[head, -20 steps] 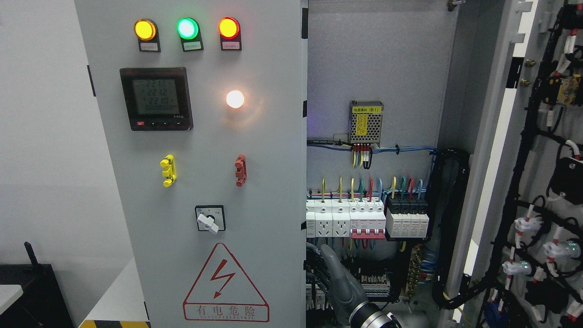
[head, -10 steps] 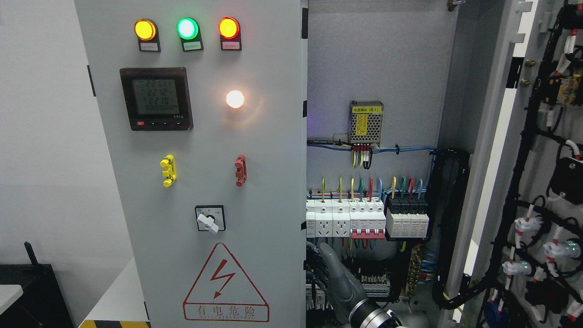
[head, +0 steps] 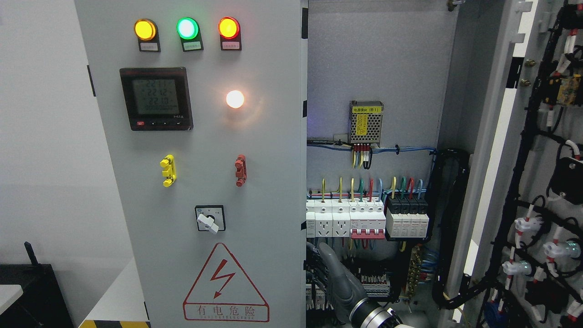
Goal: Open door with both hands
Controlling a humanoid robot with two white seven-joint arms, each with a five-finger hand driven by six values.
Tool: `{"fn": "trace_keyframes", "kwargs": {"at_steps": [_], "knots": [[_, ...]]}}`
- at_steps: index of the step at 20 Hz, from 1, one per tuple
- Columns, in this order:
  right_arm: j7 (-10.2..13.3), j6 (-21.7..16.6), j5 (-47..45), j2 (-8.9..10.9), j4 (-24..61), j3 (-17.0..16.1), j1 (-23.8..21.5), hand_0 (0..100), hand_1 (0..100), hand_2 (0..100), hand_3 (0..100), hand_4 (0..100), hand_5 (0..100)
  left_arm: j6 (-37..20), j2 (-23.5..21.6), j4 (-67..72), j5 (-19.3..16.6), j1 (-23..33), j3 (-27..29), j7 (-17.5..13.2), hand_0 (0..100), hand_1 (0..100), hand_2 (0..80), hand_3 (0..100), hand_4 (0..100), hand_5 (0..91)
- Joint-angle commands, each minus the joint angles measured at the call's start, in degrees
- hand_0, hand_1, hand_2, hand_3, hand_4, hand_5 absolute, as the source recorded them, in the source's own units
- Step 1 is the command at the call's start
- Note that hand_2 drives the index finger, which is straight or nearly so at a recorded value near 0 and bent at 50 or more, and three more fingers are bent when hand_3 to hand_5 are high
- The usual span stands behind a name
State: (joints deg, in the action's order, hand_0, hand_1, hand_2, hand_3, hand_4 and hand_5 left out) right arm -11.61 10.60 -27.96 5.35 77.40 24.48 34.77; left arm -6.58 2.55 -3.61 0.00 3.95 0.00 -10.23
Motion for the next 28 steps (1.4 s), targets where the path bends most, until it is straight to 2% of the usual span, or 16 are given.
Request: {"fn": "trace_keyframes", "kwargs": {"at_steps": [1, 14, 17, 22, 25, 28], "knots": [[-0.4, -0.1, 0.0, 0.36, -0.8, 0.0, 0.4, 11, 0, 0, 0, 0, 0, 0.0, 0.0, -0.1, -0.6, 0.0, 0.8, 0.0, 0, 0, 0.0, 0, 3, 0.0], [-0.7, 0.0, -0.1, 0.45, -0.7, -0.1, 0.6, 11, 0, 0, 0, 0, 0, 0.0, 0.0, 0.0, -0.6, 0.0, 0.8, 0.0, 0, 0, 0.0, 0, 3, 0.0], [-2.8, 0.0, -0.1, 0.45, -0.6, -0.1, 0.6, 11, 0, 0, 0, 0, 0, 0.0, 0.0, 0.0, -0.5, 0.0, 0.8, 0.0, 0, 0, 0.0, 0, 3, 0.0], [-3.5, 0.0, -0.1, 0.45, -0.6, -0.1, 0.7, 11, 0, 0, 0, 0, 0, 0.0, 0.0, 0.0, -0.5, 0.0, 0.8, 0.0, 0, 0, 0.0, 0, 3, 0.0], [-4.9, 0.4, -0.1, 0.45, -0.8, -0.1, 1.2, 11, 0, 0, 0, 0, 0, 0.0, 0.0, 0.0, -0.6, 0.0, 0.8, 0.0, 0, 0, 0.0, 0, 3, 0.0], [-5.0, 0.5, -0.1, 0.45, -1.0, -0.1, 1.2, 11, 0, 0, 0, 0, 0, 0.0, 0.0, 0.0, -0.6, 0.0, 0.8, 0.0, 0, 0, 0.0, 0, 3, 0.0]]}}
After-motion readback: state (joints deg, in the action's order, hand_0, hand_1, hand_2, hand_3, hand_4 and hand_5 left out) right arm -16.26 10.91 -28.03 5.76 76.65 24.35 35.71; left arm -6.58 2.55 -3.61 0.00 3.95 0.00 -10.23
